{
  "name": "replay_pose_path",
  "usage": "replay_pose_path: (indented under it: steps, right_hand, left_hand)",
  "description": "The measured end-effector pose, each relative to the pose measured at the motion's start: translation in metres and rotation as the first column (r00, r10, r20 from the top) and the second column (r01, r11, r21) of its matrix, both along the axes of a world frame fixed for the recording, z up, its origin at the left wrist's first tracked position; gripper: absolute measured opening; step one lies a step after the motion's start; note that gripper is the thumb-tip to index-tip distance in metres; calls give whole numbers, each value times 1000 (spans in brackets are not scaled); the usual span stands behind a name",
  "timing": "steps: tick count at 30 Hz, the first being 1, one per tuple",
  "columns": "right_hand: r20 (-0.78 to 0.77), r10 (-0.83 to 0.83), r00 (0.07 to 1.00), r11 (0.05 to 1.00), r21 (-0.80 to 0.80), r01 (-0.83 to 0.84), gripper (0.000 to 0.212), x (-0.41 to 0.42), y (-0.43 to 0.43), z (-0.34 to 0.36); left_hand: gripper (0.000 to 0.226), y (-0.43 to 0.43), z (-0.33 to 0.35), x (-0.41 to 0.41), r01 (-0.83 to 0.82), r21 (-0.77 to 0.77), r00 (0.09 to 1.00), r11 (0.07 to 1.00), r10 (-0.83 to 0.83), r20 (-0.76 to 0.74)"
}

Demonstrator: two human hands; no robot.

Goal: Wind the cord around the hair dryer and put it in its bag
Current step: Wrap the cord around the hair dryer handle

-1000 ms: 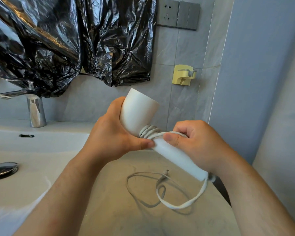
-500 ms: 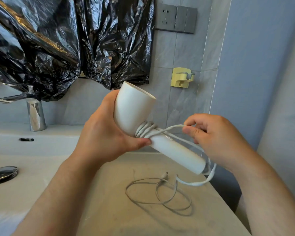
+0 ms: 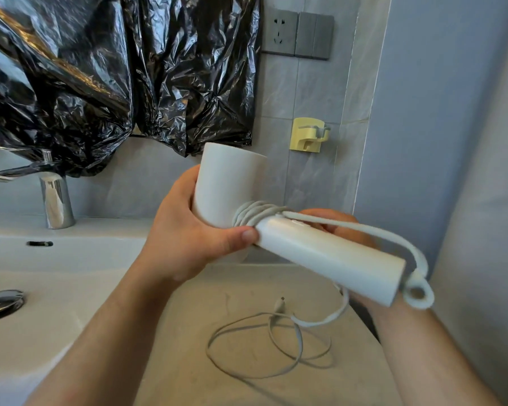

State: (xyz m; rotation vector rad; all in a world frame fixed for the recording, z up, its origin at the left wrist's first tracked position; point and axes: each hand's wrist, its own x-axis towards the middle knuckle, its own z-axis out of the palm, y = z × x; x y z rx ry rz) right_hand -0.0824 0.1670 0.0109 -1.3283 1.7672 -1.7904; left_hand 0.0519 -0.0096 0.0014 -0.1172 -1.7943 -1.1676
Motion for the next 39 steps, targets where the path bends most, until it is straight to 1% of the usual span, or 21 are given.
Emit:
replay_pose_path:
  steps: [3,7,9,12,14,15,16,17,18,20,23,25,26,27,28,29,30,32,34,37,39]
  right_hand:
    - [-74,-129,989,992,1,130,30,0,-14,-19]
    - [-200,-322,925,947,-60,316,22,11,-30,-25]
    - [-314,-313,896,948,-46,315,20,21,-35,-22]
    - [-387,-190,902,952,152,266,25,32,-37,-23]
    - [-232,-131,964,963,202,179,30,38,-35,-22]
    - [-48,-95,994,977,185,102,27,39,-34,-20]
    - [200,-40,979,990,142,11,23,41,-33,-16]
    - [420,19,907,996,76,-56,18,41,-33,-13]
    - [553,51,831,996,28,-79,14,41,-31,-11]
    - [581,29,813,995,65,-82,10,38,-29,-10]
    - [392,-11,920,973,216,-81,10,40,-25,-10]
    - [65,-56,996,946,323,32,13,41,-23,-11]
    - [-202,-120,972,925,333,183,14,37,-21,-13]
    - [-500,-219,838,889,251,383,13,31,-19,-14]
    - [-725,-312,614,844,84,529,11,25,-17,-13]
    - [-814,-389,432,817,-88,570,9,18,-15,-12]
    - [-807,-449,383,819,-201,537,9,13,-12,-9]
    - [-696,-505,510,843,-273,463,7,5,-6,-4]
    - [-621,-472,626,864,-182,470,12,3,-1,0]
    - [-432,-200,879,950,135,283,14,5,8,2]
    - [-363,-30,931,961,245,127,13,5,14,3]
  left_hand:
    - [96,2,-3,-6,-75,56,997,996,76,-21]
    - [91,7,-7,-15,-223,188,968,957,240,-74]
    - [87,8,-8,-16,-325,232,932,917,352,-84]
    - [89,12,-9,-15,-525,185,841,831,539,-33]
    - [91,18,-9,-12,-615,96,787,783,617,5]
    - [94,21,-9,-11,-650,48,759,758,650,16]
    - [98,22,-8,-11,-680,8,733,733,680,17]
    - [102,23,-8,-12,-702,-20,712,712,702,15]
    - [105,23,-8,-12,-714,-35,700,700,714,17]
    - [105,20,-9,-12,-723,-44,690,690,724,19]
    - [107,17,-11,-11,-748,-88,661,658,751,3]
    - [108,15,-10,-10,-752,-101,652,651,757,26]
    - [108,13,-8,-8,-743,-105,661,661,749,46]
    - [106,10,-6,-6,-724,-120,677,680,733,68]
    - [104,7,-5,-4,-697,-148,696,702,712,93]
    - [101,3,-3,-1,-661,-179,720,728,684,122]
    - [99,1,-2,2,-617,-203,748,760,647,151]
    - [98,-1,-1,4,-533,-227,797,815,574,187]
    - [99,2,-2,4,-471,-265,828,841,525,197]
    - [102,5,-3,3,-398,-326,858,857,474,197]
    - [104,3,-3,3,-379,-339,864,861,460,203]
